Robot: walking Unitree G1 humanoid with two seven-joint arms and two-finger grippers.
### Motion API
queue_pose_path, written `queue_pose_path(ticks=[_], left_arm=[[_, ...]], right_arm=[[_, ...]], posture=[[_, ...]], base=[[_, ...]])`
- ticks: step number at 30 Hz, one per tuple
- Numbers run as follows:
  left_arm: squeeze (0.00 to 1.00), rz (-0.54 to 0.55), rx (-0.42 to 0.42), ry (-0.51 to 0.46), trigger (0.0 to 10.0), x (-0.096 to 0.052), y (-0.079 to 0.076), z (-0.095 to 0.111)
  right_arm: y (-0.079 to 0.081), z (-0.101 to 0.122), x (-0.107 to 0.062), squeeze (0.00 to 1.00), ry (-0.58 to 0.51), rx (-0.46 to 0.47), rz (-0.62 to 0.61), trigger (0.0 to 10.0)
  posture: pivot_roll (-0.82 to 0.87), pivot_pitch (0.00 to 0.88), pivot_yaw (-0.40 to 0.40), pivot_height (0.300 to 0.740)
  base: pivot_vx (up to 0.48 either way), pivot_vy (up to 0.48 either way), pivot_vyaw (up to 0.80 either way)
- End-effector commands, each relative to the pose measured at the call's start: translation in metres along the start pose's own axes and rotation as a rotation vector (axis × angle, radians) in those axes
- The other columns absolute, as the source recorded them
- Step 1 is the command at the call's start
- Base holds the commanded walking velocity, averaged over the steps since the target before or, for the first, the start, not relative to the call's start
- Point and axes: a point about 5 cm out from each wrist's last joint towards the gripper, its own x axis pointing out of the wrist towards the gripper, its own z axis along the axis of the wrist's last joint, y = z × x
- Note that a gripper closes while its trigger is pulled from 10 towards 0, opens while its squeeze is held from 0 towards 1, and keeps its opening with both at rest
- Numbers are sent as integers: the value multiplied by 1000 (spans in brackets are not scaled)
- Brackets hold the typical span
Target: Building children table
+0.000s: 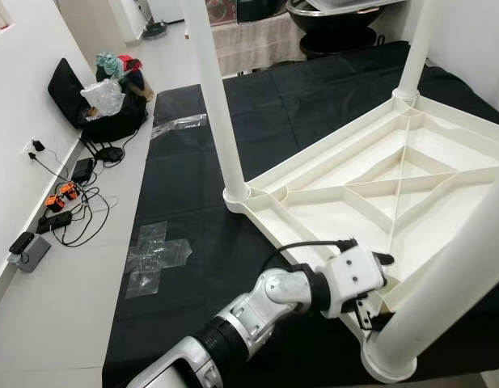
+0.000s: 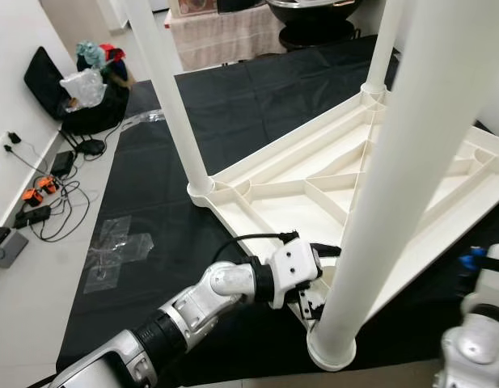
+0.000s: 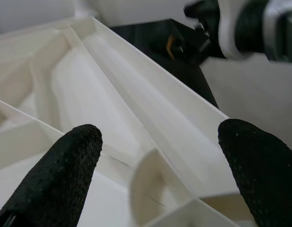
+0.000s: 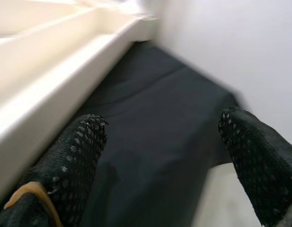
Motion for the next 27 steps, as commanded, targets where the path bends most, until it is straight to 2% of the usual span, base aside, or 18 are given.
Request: queue_pose_path(ticks=[1,3,5,6,7,8,12,13,15,17,20,21,22,23,24,25,26,27], left_arm=[[0,-19,-51,-271,10000,58,-28,66],[0,112,23,-233,10000,38,5,59],[0,198,94,-213,10000,24,26,59],[0,198,94,-213,10000,24,26,59],[0,270,143,-199,10000,12,43,60],[0,270,143,-199,10000,12,43,60],[0,471,247,-200,10000,-28,84,76],[0,471,247,-200,10000,-28,84,76],[0,556,227,-196,10000,-50,88,74],[0,556,227,-196,10000,-50,88,74],[0,583,211,-187,10000,-59,85,70],[0,598,207,-178,10000,-67,80,67],[0,598,207,-178,10000,-67,80,67],[0,649,195,-159,10000,-83,72,63],[0,649,195,-159,10000,-83,72,63],[0,698,195,-137,10000,-96,65,61],[0,698,195,-137,10000,-96,65,61],[0,732,198,-121,10000,-104,61,60]], right_arm=[[14,1,-5,0,-5,35,71,10000],[24,4,-8,0,-12,52,119,10000],[27,6,-9,0,-22,50,121,10000],[27,6,-9,0,-22,50,121,10000],[25,8,-9,0,-37,32,92,10000],[25,8,-9,0,-37,32,92,10000],[25,9,-10,0,-47,13,64,10000],[25,9,-10,0,-47,13,64,10000],[30,10,-14,0,-53,51,103,10000],[30,10,-14,0,-53,51,103,10000],[32,13,-17,0,-71,71,127,10000],[35,17,-20,0,-101,85,150,10000],[35,17,-20,0,-101,85,150,10000],[38,24,-22,0,-137,93,168,10000],[38,24,-22,0,-137,93,168,10000],[40,29,-22,0,-164,91,171,10000],[40,29,-22,0,-164,91,171,10000],[40,32,-22,0,-178,90,170,10000]], posture=[[-42,96,79,740],[-40,94,77,740],[-34,91,70,740],[-34,91,70,740],[-35,91,67,740],[-35,91,67,740],[-40,87,67,740],[-40,87,67,740],[-39,82,64,740],[-39,82,64,740],[-41,76,63,740],[-41,76,61,740],[-41,76,61,740],[-34,71,53,740],[-34,71,53,740],[-31,68,52,740],[-31,68,52,740],[-31,66,52,740]], base=[[0,0,0],[0,0,0],[0,0,0],[0,0,0],[0,0,0],[0,0,0],[0,0,0],[0,0,0],[0,0,0],[0,0,0],[0,0,0],[0,0,0],[0,0,0],[0,0,0],[0,0,0],[0,0,0],[0,0,0],[0,0,0]])
